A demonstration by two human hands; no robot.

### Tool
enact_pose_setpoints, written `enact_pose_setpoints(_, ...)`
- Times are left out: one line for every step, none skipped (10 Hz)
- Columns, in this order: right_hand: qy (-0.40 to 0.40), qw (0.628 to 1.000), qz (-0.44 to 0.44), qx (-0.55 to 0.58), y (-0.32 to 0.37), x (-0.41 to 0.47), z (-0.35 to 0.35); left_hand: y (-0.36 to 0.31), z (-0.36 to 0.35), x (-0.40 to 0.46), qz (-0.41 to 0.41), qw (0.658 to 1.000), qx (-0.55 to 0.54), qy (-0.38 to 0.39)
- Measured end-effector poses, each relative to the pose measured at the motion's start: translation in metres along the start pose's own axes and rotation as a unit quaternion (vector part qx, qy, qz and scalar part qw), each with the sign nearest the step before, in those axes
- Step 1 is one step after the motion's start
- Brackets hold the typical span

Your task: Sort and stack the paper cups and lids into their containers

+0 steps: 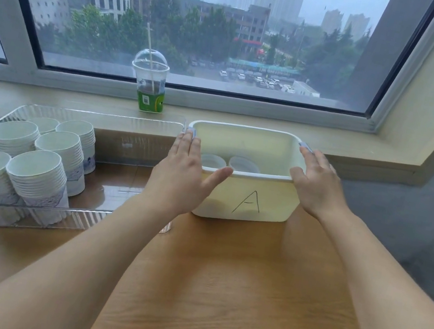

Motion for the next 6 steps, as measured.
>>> enact_pose_setpoints(-0.008, 1.0, 0.008, -0.008, -0.001, 0.014, -0.002, -0.001, -0.002, 0.005, -0.003, 1.0, 0.007, -0.014)
enact_pose_setpoints(-0.019, 1.0, 0.005, -0.018, -0.002, 0.022, -0.004, -0.002, -0.003, 0.01, 0.0, 1.0, 0.007, -0.026)
enact_pose_setpoints(-0.018, 0.999, 0.007, -0.03, -0.001, 0.025, -0.007, -0.001, -0.004, 0.011, -0.001, 0.999, 0.003, -0.033)
enact_pose_setpoints(-0.005, 0.999, -0.001, -0.033, -0.001, 0.022, -0.005, -0.003, -0.005, 0.011, -0.007, 1.0, -0.013, -0.02)
enact_pose_setpoints(-0.039, 0.994, -0.012, -0.103, 0.011, 0.005, 0.003, -0.001, 0.005, 0.003, -0.02, 1.0, -0.011, -0.013)
enact_pose_setpoints(-0.049, 0.987, 0.052, -0.141, 0.039, -0.028, 0.006, 0.002, 0.02, -0.029, -0.054, 0.994, 0.065, -0.072)
Point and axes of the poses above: each hand's wrist, its own x-axis towards the middle knuckle, its own z-axis out of the back of the hand, y = z × x, the point moved 6 cm from there along x, towards the middle knuckle, and after that the axes turned 5 degrees about y, right-handed, at the moved point
